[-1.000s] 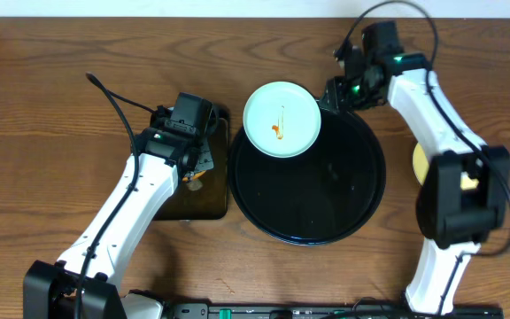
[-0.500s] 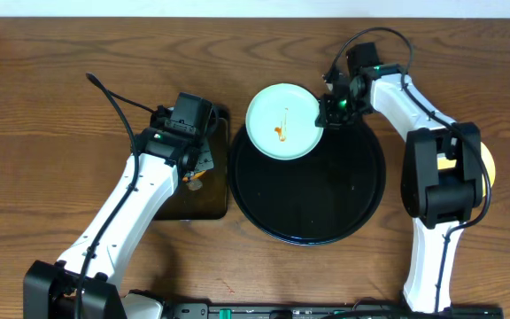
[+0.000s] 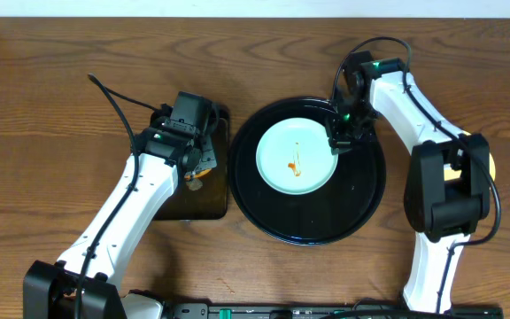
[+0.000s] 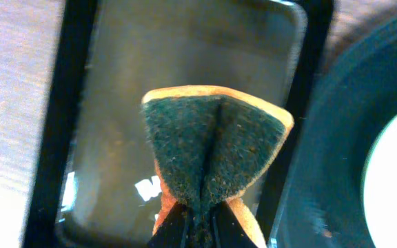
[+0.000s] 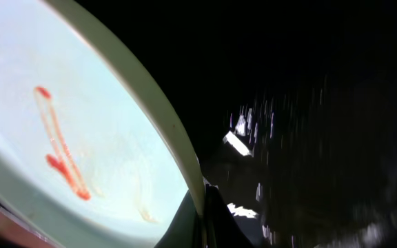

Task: Clean dirty plates on tray and stack at the side
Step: 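Reach the right gripper to the remaining pale green plate rim, then grip the pale green plate rim with the right gripper and pull it down, then scrub the pale green plate with the sponge in the left gripper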

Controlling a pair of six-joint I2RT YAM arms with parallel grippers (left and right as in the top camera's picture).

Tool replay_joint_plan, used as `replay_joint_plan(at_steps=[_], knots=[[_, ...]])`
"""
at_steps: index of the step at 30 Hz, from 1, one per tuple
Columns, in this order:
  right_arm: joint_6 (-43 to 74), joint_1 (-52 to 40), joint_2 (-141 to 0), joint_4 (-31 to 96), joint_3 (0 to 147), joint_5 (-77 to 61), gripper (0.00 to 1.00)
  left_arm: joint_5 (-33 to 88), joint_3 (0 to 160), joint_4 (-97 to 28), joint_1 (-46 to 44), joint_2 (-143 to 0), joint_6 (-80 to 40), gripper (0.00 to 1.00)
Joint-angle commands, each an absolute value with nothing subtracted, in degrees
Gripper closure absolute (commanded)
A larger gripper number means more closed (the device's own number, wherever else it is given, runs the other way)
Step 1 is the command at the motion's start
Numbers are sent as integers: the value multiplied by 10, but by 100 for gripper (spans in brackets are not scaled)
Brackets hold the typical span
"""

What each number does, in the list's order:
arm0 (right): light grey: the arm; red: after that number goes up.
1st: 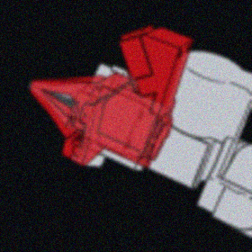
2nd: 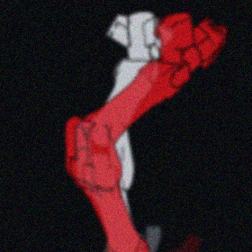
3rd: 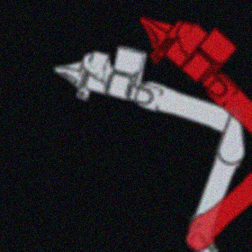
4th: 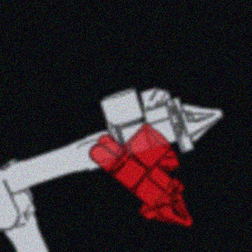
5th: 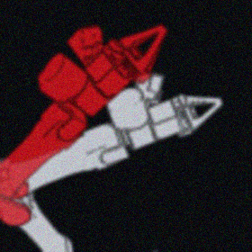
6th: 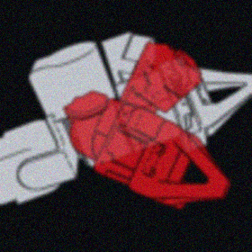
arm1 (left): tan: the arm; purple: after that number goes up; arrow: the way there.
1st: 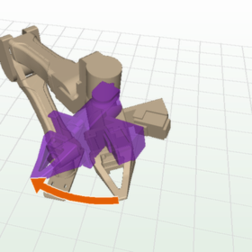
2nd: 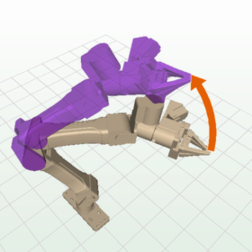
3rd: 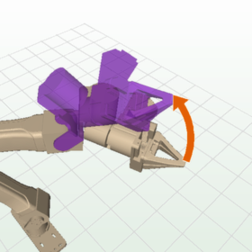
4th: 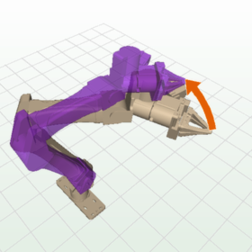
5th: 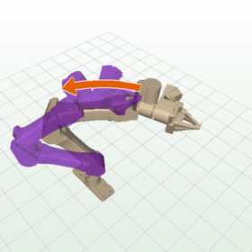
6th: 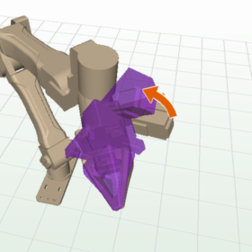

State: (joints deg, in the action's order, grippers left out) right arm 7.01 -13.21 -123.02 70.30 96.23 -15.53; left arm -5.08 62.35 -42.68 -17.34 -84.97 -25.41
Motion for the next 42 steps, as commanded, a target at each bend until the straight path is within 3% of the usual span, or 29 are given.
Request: replay_joint_plan(at_steps=[1, 5, 11, 18, 26, 42], knots=[[75, -151, -1214, 728, 959, -125, 99, 15, 626, -411, -171, -842, -227, 92], [114, -164, -1188, 707, 903, -121, 99, 63, 626, -402, -171, -842, -210, 92], [149, -181, -1093, 576, 750, -121, 99, 125, 622, -385, -179, -842, -203, 92], [159, -201, -1077, 490, 673, -120, 99, 157, 613, -342, -239, -868, -204, 92], [167, -207, -1077, 470, 647, -120, 99, 156, 613, -274, -338, -941, -217, 92], [167, -207, -1077, 474, 647, -121, 99, 165, 613, -230, -431, -1040, -291, 92]])
